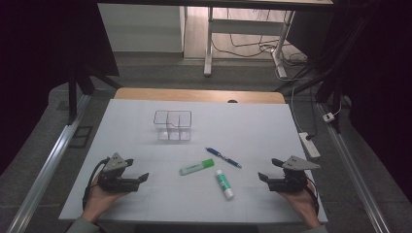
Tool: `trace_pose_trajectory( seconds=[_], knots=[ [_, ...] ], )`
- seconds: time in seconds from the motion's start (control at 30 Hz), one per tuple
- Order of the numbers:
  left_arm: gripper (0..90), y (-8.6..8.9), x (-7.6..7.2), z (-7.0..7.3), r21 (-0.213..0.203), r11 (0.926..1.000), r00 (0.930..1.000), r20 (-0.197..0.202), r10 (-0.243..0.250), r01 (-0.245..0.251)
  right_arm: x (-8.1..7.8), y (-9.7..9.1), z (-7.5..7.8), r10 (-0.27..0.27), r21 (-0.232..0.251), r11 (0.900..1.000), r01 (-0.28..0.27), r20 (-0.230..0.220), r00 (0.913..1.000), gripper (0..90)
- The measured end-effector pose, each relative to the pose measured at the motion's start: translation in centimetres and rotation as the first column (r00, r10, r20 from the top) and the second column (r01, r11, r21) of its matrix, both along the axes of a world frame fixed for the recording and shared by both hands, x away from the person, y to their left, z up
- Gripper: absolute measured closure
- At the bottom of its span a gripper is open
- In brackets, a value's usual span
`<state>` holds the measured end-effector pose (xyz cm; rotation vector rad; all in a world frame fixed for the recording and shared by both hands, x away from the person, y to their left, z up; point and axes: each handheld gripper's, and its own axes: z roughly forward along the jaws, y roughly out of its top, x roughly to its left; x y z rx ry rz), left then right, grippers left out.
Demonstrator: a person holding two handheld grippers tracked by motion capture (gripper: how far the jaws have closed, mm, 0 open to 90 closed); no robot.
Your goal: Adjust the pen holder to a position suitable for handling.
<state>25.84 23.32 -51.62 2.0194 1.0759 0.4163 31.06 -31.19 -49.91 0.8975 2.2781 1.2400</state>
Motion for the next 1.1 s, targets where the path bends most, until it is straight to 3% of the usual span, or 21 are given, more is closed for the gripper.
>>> trace_pose_trajectory(
  seconds=[0.7, 1.1],
  knots=[
    [17.8, -0.2, 0.0, 0.2, 0.000, 0.9999, 0.9999, -0.003, -0.010, 0.010, 0.1, 0.3, -0.2, 0.016, -0.018, 0.9997, -0.016, -0.013, 0.9998, 21.2],
    [18.5, -0.7, 1.1, 0.5, 0.006, 0.9997, 0.9997, -0.006, -0.022, 0.022, 0.1, 0.4, -0.2, 0.014, -0.010, 0.9998, -0.015, -0.016, 0.9998, 21.5]
  ],
)
